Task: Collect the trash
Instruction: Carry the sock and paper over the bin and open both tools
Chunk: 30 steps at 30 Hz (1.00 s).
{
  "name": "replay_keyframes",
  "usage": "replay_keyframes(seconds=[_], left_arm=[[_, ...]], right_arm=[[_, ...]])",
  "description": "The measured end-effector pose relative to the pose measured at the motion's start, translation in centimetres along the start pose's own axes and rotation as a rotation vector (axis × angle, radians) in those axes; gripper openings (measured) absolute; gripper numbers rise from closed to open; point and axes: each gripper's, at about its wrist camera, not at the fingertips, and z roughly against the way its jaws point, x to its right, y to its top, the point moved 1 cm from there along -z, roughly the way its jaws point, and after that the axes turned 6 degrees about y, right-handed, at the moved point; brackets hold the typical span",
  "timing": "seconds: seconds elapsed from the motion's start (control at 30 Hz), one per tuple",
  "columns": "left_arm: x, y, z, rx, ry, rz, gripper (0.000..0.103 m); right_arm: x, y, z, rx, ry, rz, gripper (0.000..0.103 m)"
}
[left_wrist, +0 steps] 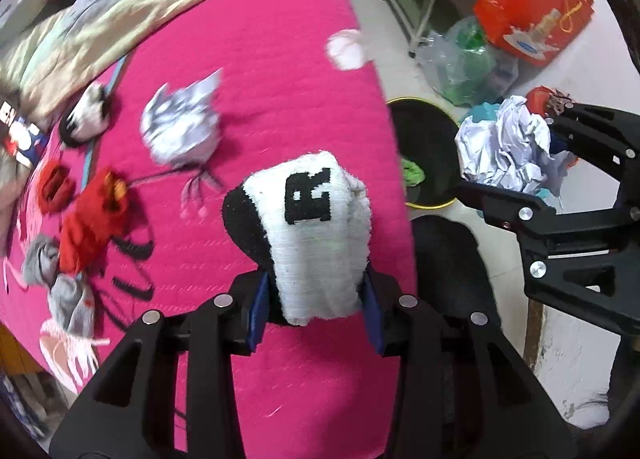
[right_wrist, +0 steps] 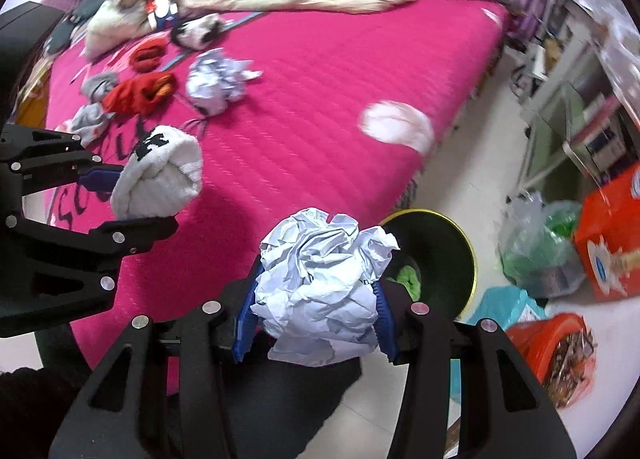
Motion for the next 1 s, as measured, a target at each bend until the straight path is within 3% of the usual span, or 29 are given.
replay_keyframes(seconds=[0.4,1.0], left_arm=[[6.9,4.2,-1.5,-0.004,-0.041,-0.129,0.039],[15.1,11.6,-8.9,-0.090,-0.154,-0.251,0.041]], right_arm=[[7.7,-2.9,1.2,0.030,-0.057,-0.176,0.045],[17.5,-4.8,-0.3,0.008,-0.115,-0.348,0.045]])
